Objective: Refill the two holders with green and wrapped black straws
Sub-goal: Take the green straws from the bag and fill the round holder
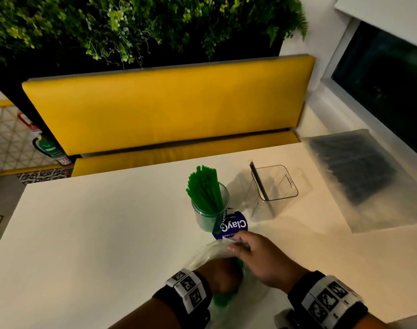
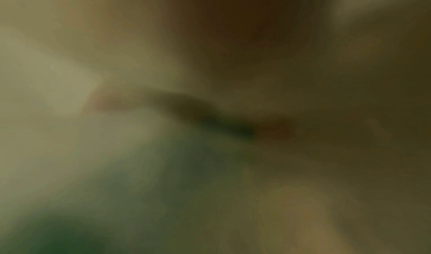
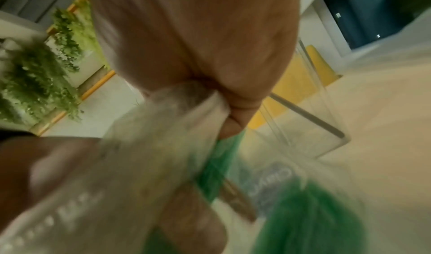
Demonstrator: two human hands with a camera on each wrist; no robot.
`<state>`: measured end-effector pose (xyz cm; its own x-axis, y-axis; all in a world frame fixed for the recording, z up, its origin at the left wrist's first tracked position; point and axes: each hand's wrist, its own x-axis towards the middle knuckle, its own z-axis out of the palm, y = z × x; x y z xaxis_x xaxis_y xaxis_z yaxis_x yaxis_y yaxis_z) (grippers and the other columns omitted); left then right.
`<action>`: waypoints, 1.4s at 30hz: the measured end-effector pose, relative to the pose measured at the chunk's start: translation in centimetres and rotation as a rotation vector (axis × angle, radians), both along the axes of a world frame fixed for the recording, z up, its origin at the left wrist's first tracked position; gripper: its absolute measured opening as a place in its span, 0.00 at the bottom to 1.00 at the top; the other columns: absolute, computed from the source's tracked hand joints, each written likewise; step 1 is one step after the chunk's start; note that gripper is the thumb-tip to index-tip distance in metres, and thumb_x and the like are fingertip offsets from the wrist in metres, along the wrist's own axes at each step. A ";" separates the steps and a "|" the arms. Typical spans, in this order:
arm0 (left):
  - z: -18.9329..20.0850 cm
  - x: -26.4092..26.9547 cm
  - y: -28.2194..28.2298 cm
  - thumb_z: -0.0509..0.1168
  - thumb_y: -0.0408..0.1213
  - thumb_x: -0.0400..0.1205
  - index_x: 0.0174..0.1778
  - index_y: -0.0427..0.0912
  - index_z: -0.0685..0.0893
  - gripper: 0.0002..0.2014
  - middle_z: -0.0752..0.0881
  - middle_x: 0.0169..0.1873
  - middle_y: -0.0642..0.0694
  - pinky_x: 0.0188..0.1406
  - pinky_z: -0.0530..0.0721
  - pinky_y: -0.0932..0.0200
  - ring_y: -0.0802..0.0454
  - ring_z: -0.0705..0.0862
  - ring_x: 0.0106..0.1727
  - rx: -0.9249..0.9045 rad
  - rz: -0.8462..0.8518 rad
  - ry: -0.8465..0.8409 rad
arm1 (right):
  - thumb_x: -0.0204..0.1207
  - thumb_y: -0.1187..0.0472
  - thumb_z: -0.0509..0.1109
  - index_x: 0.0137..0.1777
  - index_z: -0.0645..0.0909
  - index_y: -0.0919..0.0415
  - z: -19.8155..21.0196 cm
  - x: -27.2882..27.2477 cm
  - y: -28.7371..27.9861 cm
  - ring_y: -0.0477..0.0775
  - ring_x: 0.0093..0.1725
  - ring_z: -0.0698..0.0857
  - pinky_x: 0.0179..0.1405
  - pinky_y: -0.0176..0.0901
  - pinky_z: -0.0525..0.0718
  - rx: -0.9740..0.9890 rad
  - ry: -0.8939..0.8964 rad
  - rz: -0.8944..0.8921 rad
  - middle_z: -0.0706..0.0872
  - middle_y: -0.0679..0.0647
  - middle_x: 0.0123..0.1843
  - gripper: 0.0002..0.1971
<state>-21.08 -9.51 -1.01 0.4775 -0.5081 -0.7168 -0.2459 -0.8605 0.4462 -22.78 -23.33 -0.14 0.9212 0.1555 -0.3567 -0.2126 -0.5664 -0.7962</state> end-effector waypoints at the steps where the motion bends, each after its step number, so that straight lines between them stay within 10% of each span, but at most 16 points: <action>1: 0.1 0.1 0.0 0.58 0.31 0.88 0.57 0.26 0.84 0.13 0.85 0.58 0.28 0.64 0.77 0.48 0.36 0.81 0.57 -0.009 -0.008 -0.036 | 0.81 0.46 0.67 0.59 0.81 0.48 0.0 0.2 -0.1 0.42 0.56 0.86 0.61 0.48 0.83 -0.020 -0.012 -0.033 0.88 0.41 0.56 0.11; 4: 0.6 0.2 0.7 0.53 0.47 0.88 0.41 0.42 0.82 0.18 0.84 0.40 0.42 0.44 0.77 0.55 0.46 0.80 0.41 -0.073 0.063 -0.114 | 0.84 0.49 0.64 0.68 0.77 0.46 -0.2 0.8 -1.4 0.51 0.61 0.84 0.55 0.42 0.79 -0.207 -0.039 -0.172 0.86 0.45 0.61 0.14; 11: 4.3 -0.2 1.9 0.65 0.45 0.83 0.43 0.51 0.78 0.04 0.83 0.38 0.51 0.37 0.74 0.58 0.55 0.78 0.38 -0.375 0.198 -0.203 | 0.85 0.53 0.62 0.58 0.85 0.46 -1.3 1.5 -2.5 0.48 0.55 0.87 0.52 0.39 0.80 -0.252 -0.031 -0.184 0.91 0.45 0.54 0.10; 15: 5.3 1.0 3.4 0.71 0.42 0.79 0.48 0.52 0.86 0.03 0.87 0.34 0.55 0.43 0.83 0.58 0.61 0.80 0.32 -0.547 0.523 -0.105 | 0.87 0.56 0.56 0.61 0.83 0.55 0.3 1.9 -2.4 0.59 0.57 0.86 0.57 0.49 0.81 -0.205 0.082 -0.170 0.89 0.56 0.56 0.15; 19: 9.1 1.7 4.5 0.73 0.35 0.78 0.47 0.47 0.88 0.05 0.89 0.39 0.43 0.62 0.84 0.39 0.45 0.88 0.45 -0.862 0.675 0.094 | 0.88 0.51 0.52 0.56 0.83 0.66 1.0 1.4 -2.7 0.69 0.54 0.85 0.54 0.55 0.83 -0.214 0.098 -0.223 0.87 0.64 0.48 0.23; 22: 13.3 3.1 4.9 0.73 0.34 0.78 0.41 0.51 0.88 0.06 0.88 0.40 0.35 0.51 0.88 0.44 0.35 0.88 0.46 -1.127 0.747 -0.163 | 0.85 0.44 0.53 0.48 0.82 0.59 1.0 1.5 -1.3 0.64 0.44 0.85 0.44 0.52 0.86 -0.382 0.016 -0.158 0.82 0.56 0.41 0.22; 25: 15.6 5.4 5.0 0.72 0.28 0.80 0.47 0.39 0.85 0.04 0.88 0.39 0.32 0.39 0.87 0.58 0.44 0.88 0.39 -1.284 0.904 -0.429 | 0.83 0.43 0.60 0.69 0.73 0.42 1.5 2.1 0.5 0.53 0.46 0.88 0.41 0.45 0.86 -0.585 -0.157 -0.056 0.77 0.50 0.61 0.17; 29: 14.1 8.4 4.5 0.70 0.26 0.82 0.53 0.31 0.81 0.06 0.85 0.38 0.30 0.42 0.86 0.52 0.42 0.86 0.39 -1.332 1.065 -0.440 | 0.83 0.43 0.59 0.79 0.62 0.40 1.6 3.5 1.9 0.50 0.47 0.89 0.39 0.42 0.86 -0.684 -0.269 0.053 0.70 0.49 0.71 0.24; 36: 11.2 11.3 3.3 0.70 0.26 0.82 0.53 0.28 0.81 0.07 0.87 0.35 0.42 0.43 0.87 0.51 0.47 0.87 0.38 -1.311 1.250 -0.471 | 0.85 0.44 0.56 0.66 0.77 0.42 -0.2 5.8 2.3 0.53 0.43 0.89 0.39 0.49 0.87 -0.671 -0.310 0.059 0.76 0.44 0.72 0.15; 42: 7.8 11.5 3.1 0.76 0.39 0.78 0.46 0.47 0.85 0.06 0.90 0.39 0.51 0.46 0.88 0.50 0.54 0.88 0.42 -1.051 1.113 -0.615 | 0.82 0.43 0.63 0.62 0.78 0.42 0.0 5.9 2.1 0.49 0.44 0.90 0.39 0.44 0.86 -0.681 -0.322 0.069 0.77 0.40 0.69 0.12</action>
